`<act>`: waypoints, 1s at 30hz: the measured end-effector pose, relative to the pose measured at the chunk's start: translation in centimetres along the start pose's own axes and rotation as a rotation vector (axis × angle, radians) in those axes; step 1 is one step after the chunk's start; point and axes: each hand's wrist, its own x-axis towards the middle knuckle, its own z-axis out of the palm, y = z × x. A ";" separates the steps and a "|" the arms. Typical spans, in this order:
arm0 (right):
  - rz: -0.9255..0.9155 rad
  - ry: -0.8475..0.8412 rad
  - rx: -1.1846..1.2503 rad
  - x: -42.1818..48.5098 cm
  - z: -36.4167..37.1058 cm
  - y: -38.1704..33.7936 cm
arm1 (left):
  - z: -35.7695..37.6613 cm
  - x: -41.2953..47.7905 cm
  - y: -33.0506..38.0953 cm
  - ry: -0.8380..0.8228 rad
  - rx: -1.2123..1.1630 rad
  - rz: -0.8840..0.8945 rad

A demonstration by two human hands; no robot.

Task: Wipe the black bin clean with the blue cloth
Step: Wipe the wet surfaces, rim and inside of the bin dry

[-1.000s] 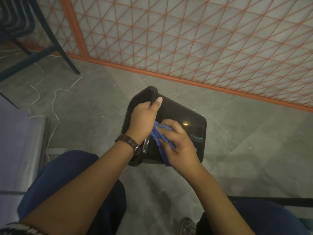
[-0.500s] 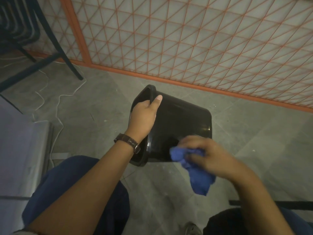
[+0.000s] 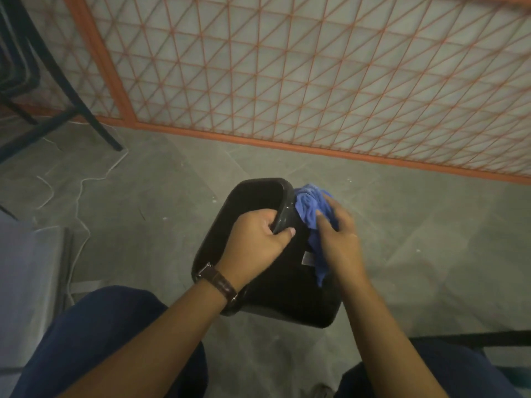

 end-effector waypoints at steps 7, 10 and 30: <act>0.134 0.144 0.341 0.2 0.4 -1.4 | -0.8 -0.5 0.8 -0.056 0.194 0.131; 0.060 -0.011 0.834 0.9 -0.7 -2.7 | -1.1 -0.4 1.3 -0.052 0.249 0.152; -0.274 0.016 -0.104 -2.3 4.9 -6.0 | -1.7 -0.9 1.8 0.042 0.436 0.078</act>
